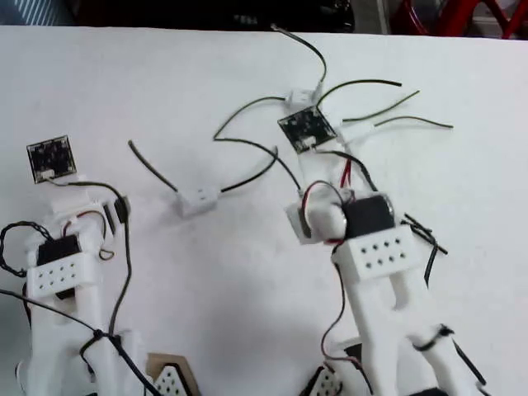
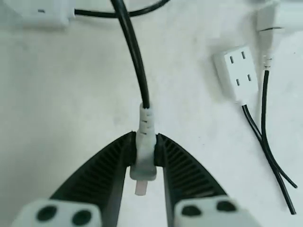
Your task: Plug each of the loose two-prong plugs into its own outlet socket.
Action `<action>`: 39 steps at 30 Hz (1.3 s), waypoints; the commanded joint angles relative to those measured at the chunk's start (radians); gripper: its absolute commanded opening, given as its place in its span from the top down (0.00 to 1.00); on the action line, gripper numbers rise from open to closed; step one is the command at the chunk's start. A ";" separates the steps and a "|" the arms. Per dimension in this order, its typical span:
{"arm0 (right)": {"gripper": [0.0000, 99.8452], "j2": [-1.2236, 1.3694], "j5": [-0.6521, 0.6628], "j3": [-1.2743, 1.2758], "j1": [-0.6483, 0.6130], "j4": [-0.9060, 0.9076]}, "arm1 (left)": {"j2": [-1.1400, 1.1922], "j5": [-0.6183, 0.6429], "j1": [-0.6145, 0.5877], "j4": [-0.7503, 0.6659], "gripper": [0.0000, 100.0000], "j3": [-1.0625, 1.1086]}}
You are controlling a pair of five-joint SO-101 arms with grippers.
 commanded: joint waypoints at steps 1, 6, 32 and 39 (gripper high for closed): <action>0.98 -0.097 -0.072 0.055 -0.071 -0.102 | -0.033 -0.009 -0.004 -0.021 0.72 -0.003; 0.98 -0.203 -0.143 0.212 -0.200 -0.325 | -0.033 -0.008 0.061 -0.017 0.72 -0.008; 0.98 -0.312 -0.354 0.416 -0.341 -0.667 | -0.035 0.092 0.441 0.318 0.72 -0.400; 0.98 -0.444 -0.304 0.552 -0.375 -0.731 | -0.036 0.094 0.509 0.310 0.72 -0.408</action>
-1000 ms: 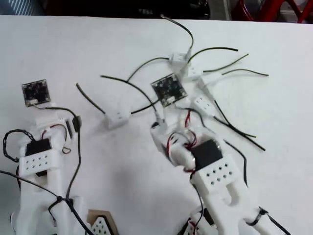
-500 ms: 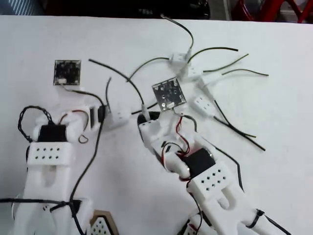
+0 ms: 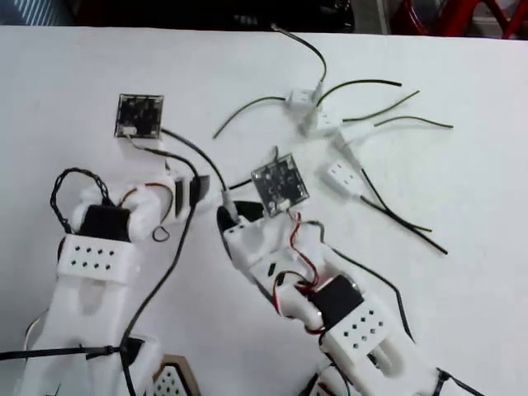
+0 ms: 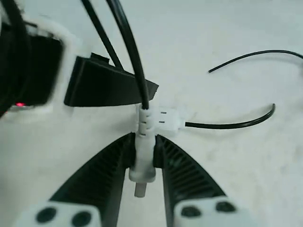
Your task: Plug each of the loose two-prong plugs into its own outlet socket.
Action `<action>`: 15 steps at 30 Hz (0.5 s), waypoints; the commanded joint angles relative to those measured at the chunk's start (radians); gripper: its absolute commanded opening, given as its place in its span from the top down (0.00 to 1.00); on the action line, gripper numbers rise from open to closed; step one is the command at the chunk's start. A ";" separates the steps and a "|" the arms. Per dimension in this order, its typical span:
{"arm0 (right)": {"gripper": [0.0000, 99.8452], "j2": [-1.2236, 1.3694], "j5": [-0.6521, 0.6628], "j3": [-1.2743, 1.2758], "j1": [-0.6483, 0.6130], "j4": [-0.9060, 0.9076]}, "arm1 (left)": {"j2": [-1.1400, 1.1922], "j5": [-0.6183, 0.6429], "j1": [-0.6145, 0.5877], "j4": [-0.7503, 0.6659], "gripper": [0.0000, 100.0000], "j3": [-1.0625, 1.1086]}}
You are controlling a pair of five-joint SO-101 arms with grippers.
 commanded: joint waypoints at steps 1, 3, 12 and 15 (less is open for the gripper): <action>0.98 -0.048 0.021 0.018 -0.004 -0.027 | -0.036 0.008 0.028 -0.002 0.72 -0.057; 0.98 -0.042 0.025 0.023 -0.004 -0.027 | -0.056 0.008 0.056 0.011 0.72 -0.052; 0.98 0.005 0.025 0.023 -0.004 -0.024 | -0.461 -0.002 0.226 0.032 0.72 0.137; 0.98 0.005 0.023 0.023 -0.005 -0.022 | -0.521 -0.037 0.249 0.009 0.72 0.204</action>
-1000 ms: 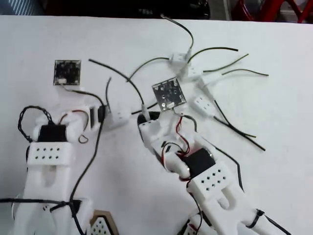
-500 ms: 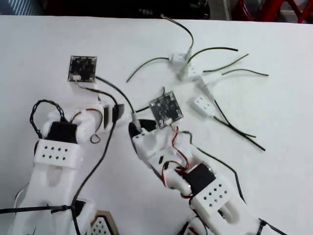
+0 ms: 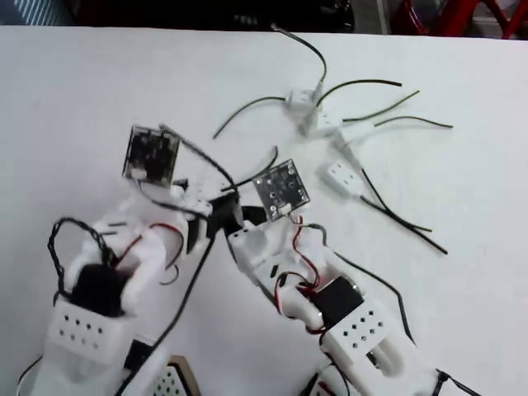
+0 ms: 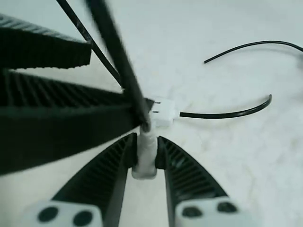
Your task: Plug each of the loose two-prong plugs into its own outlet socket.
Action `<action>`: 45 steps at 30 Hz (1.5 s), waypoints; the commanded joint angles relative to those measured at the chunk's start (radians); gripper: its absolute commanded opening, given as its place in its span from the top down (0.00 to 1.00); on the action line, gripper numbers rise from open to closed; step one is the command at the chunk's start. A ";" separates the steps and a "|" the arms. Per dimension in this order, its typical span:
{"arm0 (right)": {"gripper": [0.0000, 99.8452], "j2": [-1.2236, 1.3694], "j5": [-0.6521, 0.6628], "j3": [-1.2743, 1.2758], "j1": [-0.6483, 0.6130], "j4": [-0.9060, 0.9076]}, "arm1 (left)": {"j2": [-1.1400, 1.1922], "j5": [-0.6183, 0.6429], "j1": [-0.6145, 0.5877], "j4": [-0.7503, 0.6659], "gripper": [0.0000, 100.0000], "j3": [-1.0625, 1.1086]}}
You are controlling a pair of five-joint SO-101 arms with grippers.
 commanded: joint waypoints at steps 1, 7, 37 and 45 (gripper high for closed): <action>0.98 0.002 0.006 -0.009 -0.015 -0.021 | -0.114 -0.054 0.051 -0.038 0.72 0.072; 0.98 0.002 0.005 -0.009 -0.010 -0.019 | -0.116 -0.063 0.044 -0.037 0.72 0.077; 0.98 0.002 -0.428 -0.026 0.828 -0.343 | 0.397 -0.164 0.088 -0.213 0.68 -0.126; 0.98 0.002 -0.508 -0.026 0.954 -0.394 | 0.802 0.153 0.246 -0.216 0.67 -0.450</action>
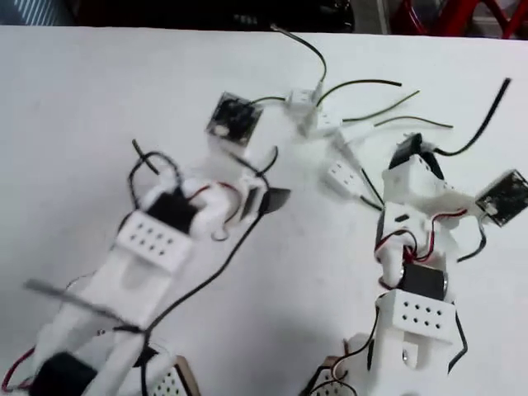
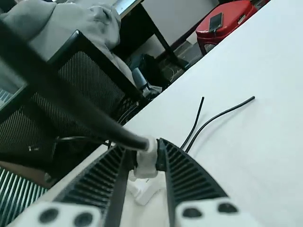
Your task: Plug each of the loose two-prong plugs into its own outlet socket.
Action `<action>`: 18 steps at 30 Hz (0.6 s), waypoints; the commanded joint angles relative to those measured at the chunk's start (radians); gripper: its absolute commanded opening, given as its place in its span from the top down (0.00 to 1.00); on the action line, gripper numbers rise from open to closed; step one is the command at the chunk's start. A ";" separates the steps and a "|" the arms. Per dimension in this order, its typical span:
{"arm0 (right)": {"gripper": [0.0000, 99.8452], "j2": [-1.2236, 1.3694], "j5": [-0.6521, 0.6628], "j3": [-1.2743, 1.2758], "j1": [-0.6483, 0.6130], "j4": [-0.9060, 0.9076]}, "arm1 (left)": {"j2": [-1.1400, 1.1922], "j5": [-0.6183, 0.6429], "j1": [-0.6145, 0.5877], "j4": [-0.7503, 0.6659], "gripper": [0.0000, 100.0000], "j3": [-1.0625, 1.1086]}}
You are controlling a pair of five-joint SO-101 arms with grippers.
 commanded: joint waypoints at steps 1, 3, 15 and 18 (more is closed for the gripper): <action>0.98 -0.002 -0.015 -0.032 0.039 -0.036 | 0.208 0.173 0.099 -0.021 0.67 -0.224; 0.98 -0.002 -0.015 -0.032 0.041 -0.036 | 0.300 0.198 0.133 -0.021 0.67 -0.299; 0.98 -0.002 -0.015 -0.032 0.039 -0.036 | 0.866 0.341 0.179 -0.014 0.68 -0.795; 0.98 -0.002 -0.015 -0.032 0.039 -0.036 | 0.978 0.338 0.185 -0.014 0.68 -0.885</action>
